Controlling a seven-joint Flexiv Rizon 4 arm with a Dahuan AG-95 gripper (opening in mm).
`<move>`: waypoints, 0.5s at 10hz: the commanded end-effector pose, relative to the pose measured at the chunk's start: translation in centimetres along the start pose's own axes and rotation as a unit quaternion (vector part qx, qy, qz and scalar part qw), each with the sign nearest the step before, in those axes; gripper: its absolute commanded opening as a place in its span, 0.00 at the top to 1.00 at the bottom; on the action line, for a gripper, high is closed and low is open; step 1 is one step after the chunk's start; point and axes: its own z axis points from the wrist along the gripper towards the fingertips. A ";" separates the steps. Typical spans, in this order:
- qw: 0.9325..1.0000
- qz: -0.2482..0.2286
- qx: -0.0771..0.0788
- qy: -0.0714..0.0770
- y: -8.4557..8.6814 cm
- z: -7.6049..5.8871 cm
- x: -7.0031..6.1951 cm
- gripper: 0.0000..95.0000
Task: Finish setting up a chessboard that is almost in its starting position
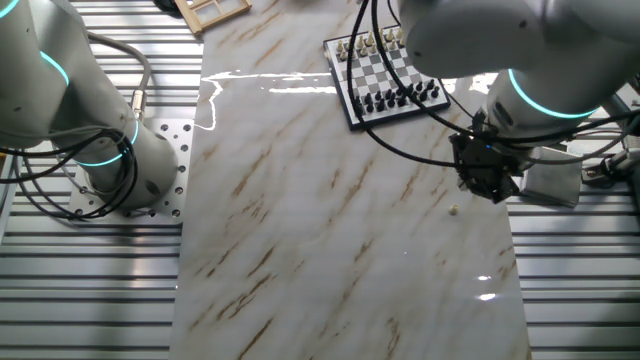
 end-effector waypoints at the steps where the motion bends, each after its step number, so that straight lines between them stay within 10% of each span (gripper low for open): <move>1: 1.000 0.004 0.003 0.004 0.1 -0.1 0.1 1.00; 5: 1.000 0.004 0.001 0.001 1.0 0.8 0.1 1.00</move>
